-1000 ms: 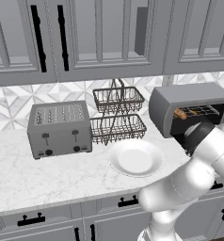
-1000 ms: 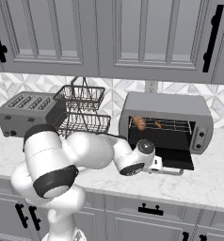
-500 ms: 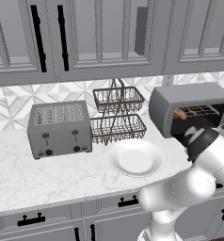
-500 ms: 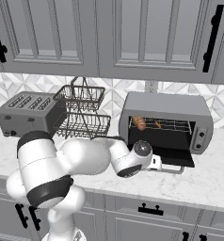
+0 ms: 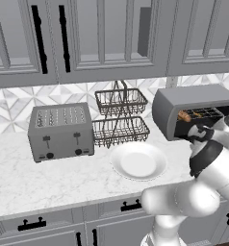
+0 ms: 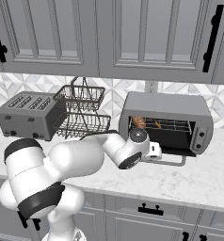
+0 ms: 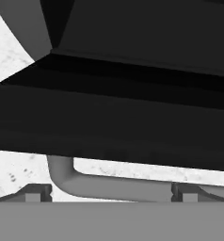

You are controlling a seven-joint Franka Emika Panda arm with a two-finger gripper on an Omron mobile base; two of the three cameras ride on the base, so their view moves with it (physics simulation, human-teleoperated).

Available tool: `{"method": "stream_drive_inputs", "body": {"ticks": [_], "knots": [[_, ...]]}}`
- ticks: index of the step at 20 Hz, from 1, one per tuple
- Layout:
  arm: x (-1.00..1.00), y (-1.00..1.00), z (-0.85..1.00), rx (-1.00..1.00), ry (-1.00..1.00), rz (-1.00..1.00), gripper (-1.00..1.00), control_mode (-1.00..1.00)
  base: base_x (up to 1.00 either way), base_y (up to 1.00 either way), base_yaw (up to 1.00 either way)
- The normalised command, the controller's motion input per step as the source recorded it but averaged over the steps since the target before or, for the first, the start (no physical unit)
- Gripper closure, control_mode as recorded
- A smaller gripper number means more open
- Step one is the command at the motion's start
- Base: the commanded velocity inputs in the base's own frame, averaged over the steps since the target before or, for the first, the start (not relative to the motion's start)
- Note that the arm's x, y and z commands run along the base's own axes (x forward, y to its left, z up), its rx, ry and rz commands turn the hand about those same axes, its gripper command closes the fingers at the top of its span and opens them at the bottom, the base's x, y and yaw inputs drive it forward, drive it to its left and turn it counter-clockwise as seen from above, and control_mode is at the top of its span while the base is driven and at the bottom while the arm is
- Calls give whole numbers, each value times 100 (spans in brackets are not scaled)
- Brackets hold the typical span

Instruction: Pick up the kebab skewer and baguette bread, and place them inside the toaster oven. Close the toaster oven door and start by setting the timer.

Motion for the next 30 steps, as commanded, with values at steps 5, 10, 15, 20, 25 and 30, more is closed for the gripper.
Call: {"method": "stream_drive_inputs", "body": {"ticks": [5, 10, 15, 20, 25, 30], "knots": [[52, 0, 86, -2, 0, 0, -100, -100, 0, 0, 0], [48, -2, 84, -1, 0, 0, -100, -100, 0, 0, 0], [46, 1, 32, 0, 3, 0, -100, -100, 0, 0, 0], [26, 0, 0, 0, 6, 0, -100, -100, 0, 0, 0], [29, 0, 0, 0, 3, 0, -100, -100, 0, 0, 0], [8, 0, -14, 0, 0, 0, -100, -100, 0, 0, 0]]}}
